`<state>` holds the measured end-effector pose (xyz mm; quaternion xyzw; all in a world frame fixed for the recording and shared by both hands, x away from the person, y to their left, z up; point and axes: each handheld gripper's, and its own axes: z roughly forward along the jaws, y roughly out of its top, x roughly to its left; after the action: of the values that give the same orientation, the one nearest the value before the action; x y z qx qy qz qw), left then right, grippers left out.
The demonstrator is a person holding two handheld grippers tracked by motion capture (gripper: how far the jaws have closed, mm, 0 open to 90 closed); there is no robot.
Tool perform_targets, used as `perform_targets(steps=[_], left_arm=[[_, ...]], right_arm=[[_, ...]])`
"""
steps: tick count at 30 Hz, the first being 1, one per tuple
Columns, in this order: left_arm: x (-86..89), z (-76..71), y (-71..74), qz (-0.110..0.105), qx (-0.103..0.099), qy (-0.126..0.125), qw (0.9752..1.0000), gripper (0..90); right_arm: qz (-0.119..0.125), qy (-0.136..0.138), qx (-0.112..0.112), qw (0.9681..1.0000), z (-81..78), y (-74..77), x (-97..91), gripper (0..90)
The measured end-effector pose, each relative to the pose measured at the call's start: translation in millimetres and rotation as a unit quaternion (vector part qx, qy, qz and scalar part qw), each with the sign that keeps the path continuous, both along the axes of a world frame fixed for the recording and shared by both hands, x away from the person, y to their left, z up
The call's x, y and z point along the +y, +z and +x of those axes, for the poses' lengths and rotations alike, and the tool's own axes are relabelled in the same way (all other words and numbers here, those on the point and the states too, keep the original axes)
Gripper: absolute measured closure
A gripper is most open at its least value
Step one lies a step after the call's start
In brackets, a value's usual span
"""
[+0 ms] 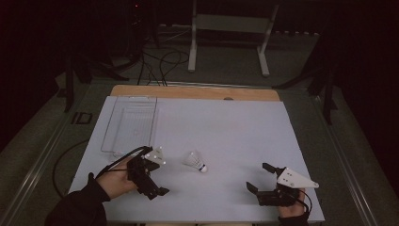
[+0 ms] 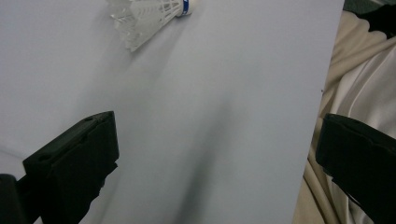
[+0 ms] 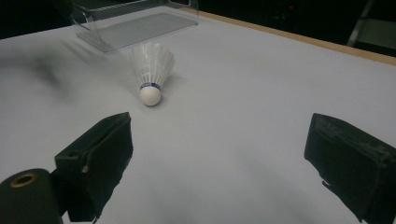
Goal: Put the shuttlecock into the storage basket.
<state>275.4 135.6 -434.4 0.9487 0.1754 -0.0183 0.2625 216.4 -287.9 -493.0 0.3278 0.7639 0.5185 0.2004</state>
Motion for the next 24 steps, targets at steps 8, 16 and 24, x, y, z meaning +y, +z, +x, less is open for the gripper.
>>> perform_targets(steps=[8, 16, 24], left_arm=[[-11.3, 5.4, 0.0, 0.041, -0.005, -0.01, 0.9991, 0.2], [-19.7, 11.3, -0.1, 0.041, 0.007, -0.026, 0.9988, 0.2], [-30.1, 19.5, -1.6, 0.046, 0.019, -0.045, 0.9977, 0.2]], right_arm=[[0.0, 0.001, -0.001, 1.0, 0.3, -0.3, 0.2, 7.7], [-0.001, 0.002, 0.0, 1.0, 0.6, -0.6, 0.2, 7.7], [-0.001, 0.003, 0.001, 1.0, 0.8, -1.0, 0.7, 7.7]])
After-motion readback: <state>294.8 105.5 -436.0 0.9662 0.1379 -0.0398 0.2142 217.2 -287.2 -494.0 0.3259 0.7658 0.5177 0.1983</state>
